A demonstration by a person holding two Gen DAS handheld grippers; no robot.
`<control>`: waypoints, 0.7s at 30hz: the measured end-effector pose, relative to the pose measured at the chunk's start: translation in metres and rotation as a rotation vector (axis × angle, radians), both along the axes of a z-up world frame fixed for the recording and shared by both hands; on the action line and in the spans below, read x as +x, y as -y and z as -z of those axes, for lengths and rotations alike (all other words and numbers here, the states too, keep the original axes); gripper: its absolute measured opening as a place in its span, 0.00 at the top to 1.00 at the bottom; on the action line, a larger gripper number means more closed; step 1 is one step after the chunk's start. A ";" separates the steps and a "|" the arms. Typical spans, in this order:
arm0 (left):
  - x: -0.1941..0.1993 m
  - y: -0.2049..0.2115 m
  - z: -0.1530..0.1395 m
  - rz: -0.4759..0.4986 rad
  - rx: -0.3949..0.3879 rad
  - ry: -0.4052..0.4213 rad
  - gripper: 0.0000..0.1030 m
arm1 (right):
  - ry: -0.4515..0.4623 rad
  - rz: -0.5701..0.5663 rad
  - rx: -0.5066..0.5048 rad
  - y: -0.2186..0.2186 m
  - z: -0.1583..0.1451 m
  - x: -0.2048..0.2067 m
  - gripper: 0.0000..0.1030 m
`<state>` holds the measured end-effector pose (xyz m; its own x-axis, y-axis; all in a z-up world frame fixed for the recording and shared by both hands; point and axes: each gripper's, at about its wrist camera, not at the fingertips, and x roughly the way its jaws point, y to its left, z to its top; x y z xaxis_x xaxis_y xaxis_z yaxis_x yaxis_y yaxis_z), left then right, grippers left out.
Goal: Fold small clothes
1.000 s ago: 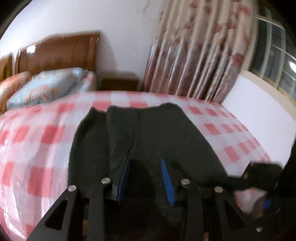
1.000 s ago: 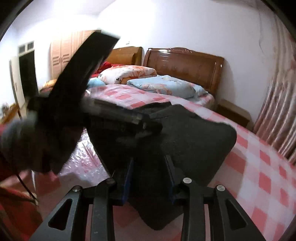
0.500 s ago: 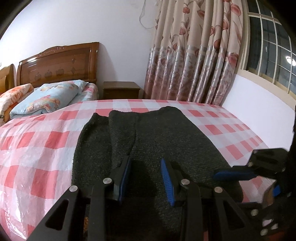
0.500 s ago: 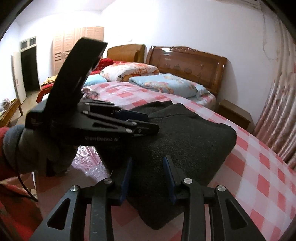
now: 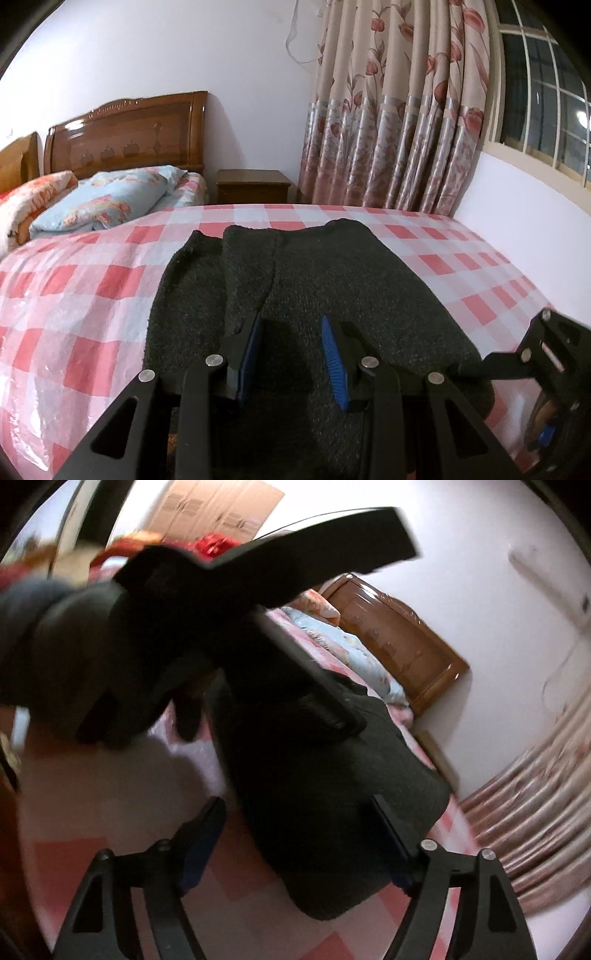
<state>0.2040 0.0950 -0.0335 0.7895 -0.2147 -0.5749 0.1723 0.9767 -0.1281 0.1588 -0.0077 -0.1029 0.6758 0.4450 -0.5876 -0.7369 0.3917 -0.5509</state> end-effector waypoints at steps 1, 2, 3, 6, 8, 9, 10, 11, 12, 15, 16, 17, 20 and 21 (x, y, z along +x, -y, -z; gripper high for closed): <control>0.002 -0.003 0.000 0.005 -0.018 -0.003 0.66 | 0.023 -0.001 -0.016 0.000 0.003 -0.001 0.00; 0.004 -0.005 0.000 0.011 -0.040 -0.005 0.66 | 0.032 0.001 -0.022 0.000 0.004 -0.001 0.00; 0.005 -0.007 0.001 0.014 -0.052 -0.007 0.66 | 0.039 0.010 -0.026 0.000 0.004 0.002 0.00; 0.018 -0.005 0.002 0.025 -0.053 -0.016 0.66 | 0.084 0.036 -0.063 -0.001 0.006 0.014 0.00; 0.026 -0.002 0.003 0.029 -0.043 -0.018 0.66 | 0.074 0.047 -0.054 0.001 0.005 0.023 0.00; 0.033 -0.001 0.003 0.027 -0.042 -0.019 0.66 | 0.074 0.053 -0.047 0.002 0.005 0.031 0.00; 0.039 0.000 0.003 0.024 -0.044 -0.020 0.66 | 0.079 0.057 -0.048 0.003 0.006 0.036 0.00; 0.047 0.000 0.004 0.021 -0.046 -0.020 0.66 | 0.086 0.063 -0.047 0.004 0.007 0.044 0.00; 0.052 -0.001 0.004 0.019 -0.047 -0.021 0.66 | 0.086 0.068 -0.042 0.004 0.007 0.049 0.00; 0.071 -0.001 0.004 0.013 -0.052 -0.022 0.66 | 0.081 0.082 -0.015 0.004 0.007 0.071 0.00; 0.076 -0.001 0.004 0.012 -0.052 -0.023 0.66 | 0.075 0.086 -0.007 0.004 0.007 0.075 0.00; 0.079 0.000 0.003 0.012 -0.042 -0.032 0.66 | 0.060 0.089 0.001 0.004 0.005 0.080 0.00; 0.072 0.003 -0.009 0.006 -0.026 -0.080 0.66 | -0.078 0.074 0.092 0.007 -0.021 0.087 0.00; 0.063 0.000 -0.018 0.008 -0.050 -0.080 0.66 | -0.157 0.068 0.188 0.019 -0.036 0.089 0.00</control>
